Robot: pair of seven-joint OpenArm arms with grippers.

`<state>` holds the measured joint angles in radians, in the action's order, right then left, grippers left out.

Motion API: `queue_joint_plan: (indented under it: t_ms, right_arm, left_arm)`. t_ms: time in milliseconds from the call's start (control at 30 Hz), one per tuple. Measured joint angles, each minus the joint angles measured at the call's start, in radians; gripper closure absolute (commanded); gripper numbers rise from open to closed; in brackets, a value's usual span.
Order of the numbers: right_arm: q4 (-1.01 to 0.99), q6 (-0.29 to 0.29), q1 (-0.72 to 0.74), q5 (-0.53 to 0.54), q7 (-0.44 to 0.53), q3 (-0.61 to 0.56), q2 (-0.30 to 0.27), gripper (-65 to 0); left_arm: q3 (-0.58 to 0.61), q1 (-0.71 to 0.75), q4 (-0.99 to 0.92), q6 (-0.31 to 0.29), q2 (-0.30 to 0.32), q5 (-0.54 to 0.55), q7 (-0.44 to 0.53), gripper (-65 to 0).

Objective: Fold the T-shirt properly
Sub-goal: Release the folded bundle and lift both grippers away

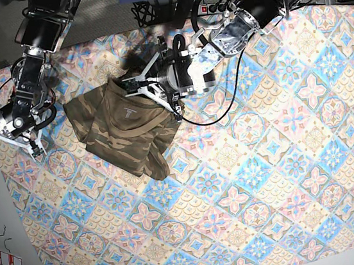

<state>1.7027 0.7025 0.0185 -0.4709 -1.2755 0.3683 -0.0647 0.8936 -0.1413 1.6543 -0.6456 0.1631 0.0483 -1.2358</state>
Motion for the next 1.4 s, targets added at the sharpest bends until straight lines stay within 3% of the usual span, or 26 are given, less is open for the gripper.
queue_joint_plan:
  t_ms: [133, 333, 467, 533, 600, 667, 867, 1033, 1133, 1333, 1400]
  right_arm:
    - [0.001, 0.000, -0.007, 0.001, 0.005, 0.000, 0.000, -5.5]
    - [0.003, 0.000, -0.023, -0.002, 0.000, 0.000, -0.003, -5.5]
    - [0.006, 0.000, -0.056, 0.002, 0.013, -0.010, 0.003, -5.5]
    - [0.006, 0.000, -0.072, 0.003, 0.010, -0.010, 0.002, -5.5]
    - [0.006, -0.001, -0.082, -0.001, 0.008, -0.018, -0.002, -5.5]
    - [0.007, 0.000, -0.097, -0.008, 0.010, -0.058, -0.005, -5.5]
    - [0.060, 0.000, -0.139, 0.003, 0.018, -0.106, 0.003, -5.5]
    - [0.067, 0.000, -0.152, 0.001, 0.018, -0.105, -0.004, -5.5]
    - [0.067, 0.000, -0.161, -0.027, 0.010, -0.103, 0.001, -5.5]
    - [0.070, 0.000, -0.159, -0.223, 0.010, -0.099, 0.004, -5.5]
    - [0.077, -0.001, -0.160, -0.263, 0.005, -0.086, 0.036, -5.5]
  left_arm:
    - [0.011, -0.002, -0.154, -0.039, -0.006, -0.018, 0.122, -12.1]
    - [-0.139, -0.010, -0.222, -0.035, -0.030, -0.016, 0.237, -12.1]
    - [-0.273, -0.040, -0.330, 0.058, -0.037, -0.048, 0.325, -12.1]
    - [-0.321, -0.080, -0.453, 0.073, -0.062, -0.047, 0.412, -12.1]
    - [-0.375, -0.131, -0.607, 0.116, -0.109, -0.025, 0.545, -12.1]
    - [-0.425, -0.177, -0.727, 0.142, -0.154, -0.032, 0.618, -12.1]
    - [-0.528, -0.192, -0.797, 0.193, -0.212, -0.073, 0.699, -12.1]
    - [-0.557, -0.174, -0.699, 0.338, -0.214, -0.102, 0.666, -12.1]
    - [-0.559, -0.126, -0.530, 0.339, -0.148, -0.088, 0.612, -12.1]
    - [-0.565, 0.079, -0.105, 0.343, -0.025, -0.093, 0.412, -12.1]
    - [-0.565, 0.141, 0.023, 0.344, 0.005, -0.095, 0.353, -12.1]
